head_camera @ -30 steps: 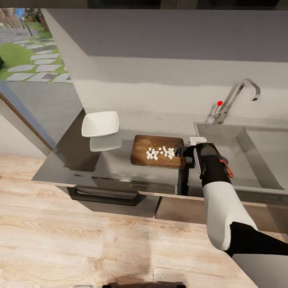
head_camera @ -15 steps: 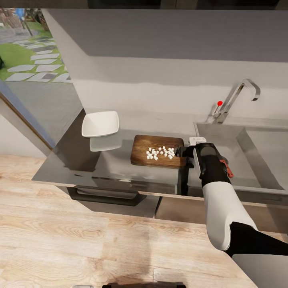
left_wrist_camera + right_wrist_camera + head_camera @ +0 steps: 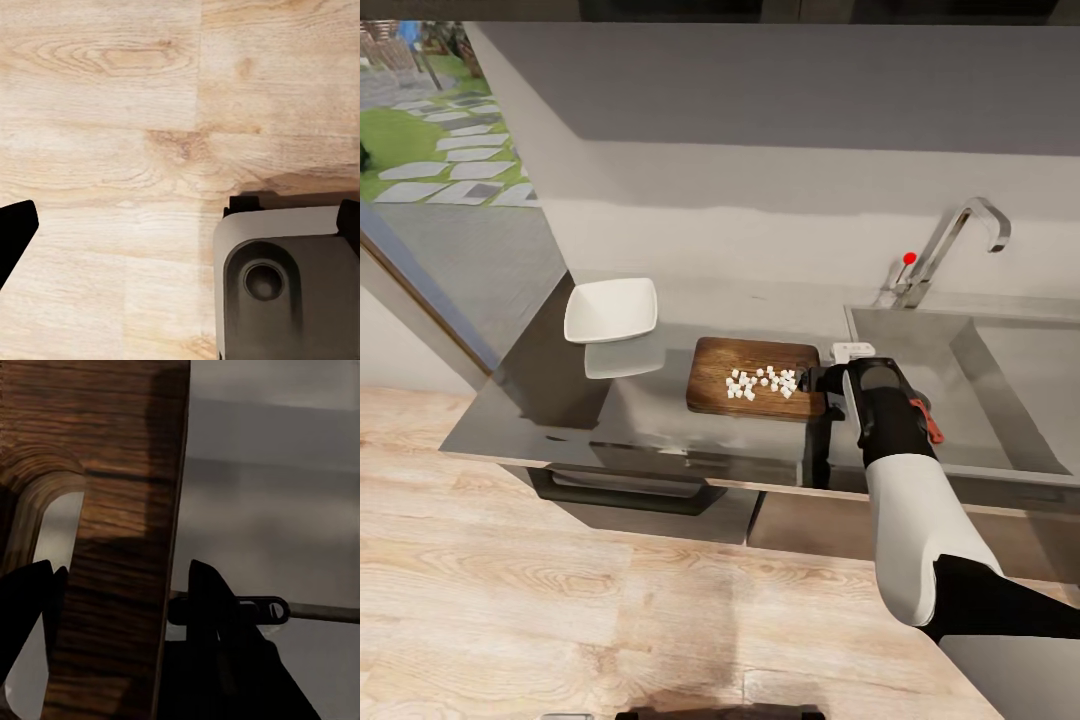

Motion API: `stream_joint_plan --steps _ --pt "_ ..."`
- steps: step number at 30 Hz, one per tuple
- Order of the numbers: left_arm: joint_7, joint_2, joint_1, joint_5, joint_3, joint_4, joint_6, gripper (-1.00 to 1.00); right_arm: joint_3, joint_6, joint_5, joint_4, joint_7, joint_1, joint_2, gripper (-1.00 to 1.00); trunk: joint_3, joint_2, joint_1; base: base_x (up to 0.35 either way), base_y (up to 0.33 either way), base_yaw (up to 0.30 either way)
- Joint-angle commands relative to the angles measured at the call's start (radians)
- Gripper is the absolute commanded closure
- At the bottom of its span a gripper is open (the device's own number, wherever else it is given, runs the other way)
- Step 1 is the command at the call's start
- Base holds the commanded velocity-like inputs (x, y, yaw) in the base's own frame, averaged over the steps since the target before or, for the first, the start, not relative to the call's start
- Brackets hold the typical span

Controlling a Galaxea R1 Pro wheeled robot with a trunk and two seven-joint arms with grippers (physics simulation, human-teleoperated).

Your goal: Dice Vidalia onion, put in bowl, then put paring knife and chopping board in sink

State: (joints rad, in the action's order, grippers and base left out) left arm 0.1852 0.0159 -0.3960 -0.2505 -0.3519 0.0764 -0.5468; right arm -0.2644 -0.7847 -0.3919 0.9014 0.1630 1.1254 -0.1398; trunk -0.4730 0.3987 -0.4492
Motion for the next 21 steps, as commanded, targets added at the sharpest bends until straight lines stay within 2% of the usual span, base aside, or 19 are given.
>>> stream_joint_plan --steps 1,21 --pt "0.002 -0.001 -0.001 -0.006 -0.009 0.003 -0.005 -1.0 -0.004 -0.005 -0.018 -0.039 0.012 0.001 -0.001 1.0 -0.002 0.001 -0.001 0.0 0.0 0.0" --pt "0.002 -0.001 -0.001 -0.006 -0.009 0.003 -0.005 -1.0 -0.004 -0.007 -0.019 -0.039 0.012 0.001 -0.015 1.0 0.027 0.001 -0.001 0.0 0.0 0.0"
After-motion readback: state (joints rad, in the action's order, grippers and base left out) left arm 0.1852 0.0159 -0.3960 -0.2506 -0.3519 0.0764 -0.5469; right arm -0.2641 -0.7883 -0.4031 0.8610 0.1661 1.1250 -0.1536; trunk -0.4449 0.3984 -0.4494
